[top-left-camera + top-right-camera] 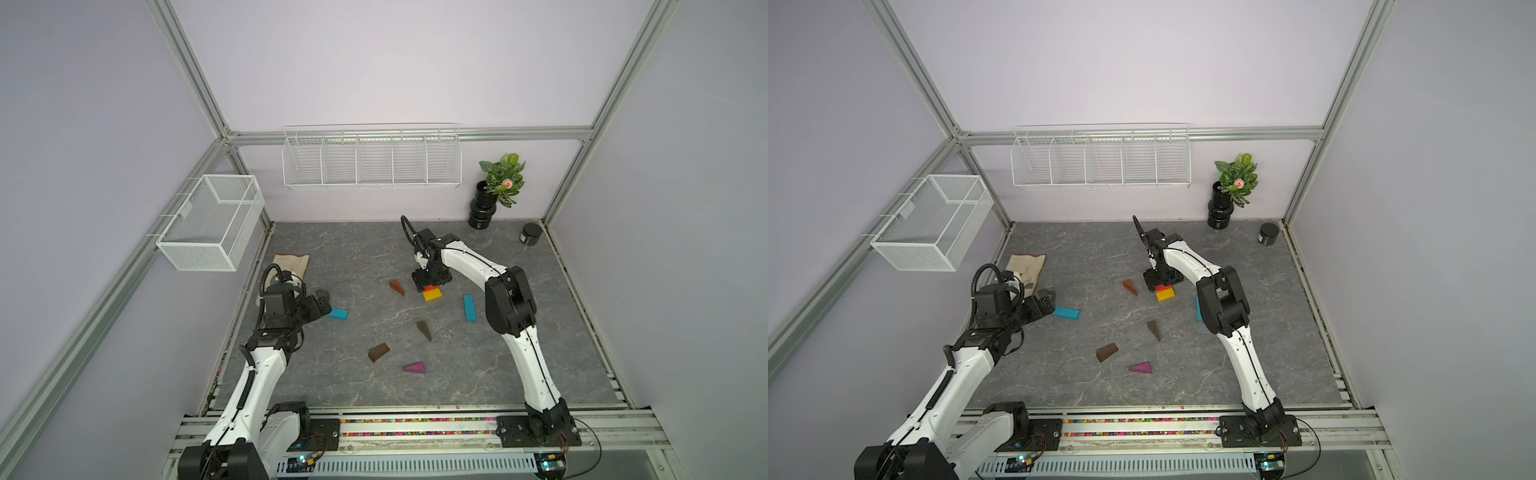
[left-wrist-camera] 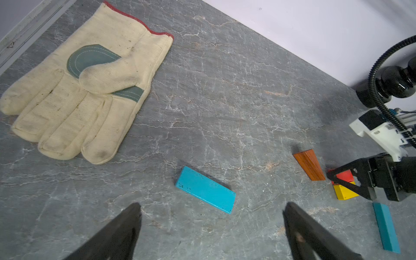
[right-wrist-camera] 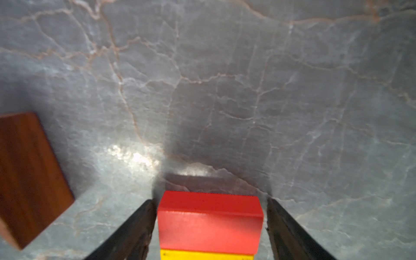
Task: Assemble a small pinwheel with building blocks
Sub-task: Assemble the building block at the center of the board.
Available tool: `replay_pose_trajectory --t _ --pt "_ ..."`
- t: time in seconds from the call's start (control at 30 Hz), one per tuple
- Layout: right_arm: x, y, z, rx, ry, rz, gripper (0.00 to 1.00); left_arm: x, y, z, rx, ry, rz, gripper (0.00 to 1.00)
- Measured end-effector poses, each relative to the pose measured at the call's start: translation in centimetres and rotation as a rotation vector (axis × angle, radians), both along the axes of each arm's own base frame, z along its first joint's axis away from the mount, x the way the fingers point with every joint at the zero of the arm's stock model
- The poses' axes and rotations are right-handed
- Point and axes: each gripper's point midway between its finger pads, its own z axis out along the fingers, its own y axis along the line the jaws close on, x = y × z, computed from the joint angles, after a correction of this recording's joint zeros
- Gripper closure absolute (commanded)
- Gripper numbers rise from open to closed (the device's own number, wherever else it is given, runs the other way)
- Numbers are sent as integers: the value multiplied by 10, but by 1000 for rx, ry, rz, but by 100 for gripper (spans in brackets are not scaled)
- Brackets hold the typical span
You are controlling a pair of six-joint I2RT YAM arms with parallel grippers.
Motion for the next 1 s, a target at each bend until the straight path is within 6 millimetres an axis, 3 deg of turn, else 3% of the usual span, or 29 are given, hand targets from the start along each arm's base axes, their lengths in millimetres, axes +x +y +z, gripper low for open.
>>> replay_pose_trajectory --t 0.23,0.37,0.53,0.7,0.83,1.0 --pt "-2 -2 3 -3 6 1 14 -1 -6 -5 -9 24 -26 3" --pt "0 -5 24 12 -20 0 13 -1 -25 3 13 49 -92 6" --pt "-1 -17 94 86 -137 -17 12 -6 -79 34 80 13 -248 6" --pt "-29 -43 149 169 -232 -46 12 -30 -142 28 201 40 -460 8" --pt "-62 -83 156 203 -250 -120 11 -40 -187 11 392 96 -669 13" --pt "-103 -126 139 200 -221 -209 11 -29 -232 0 608 108 -897 22"
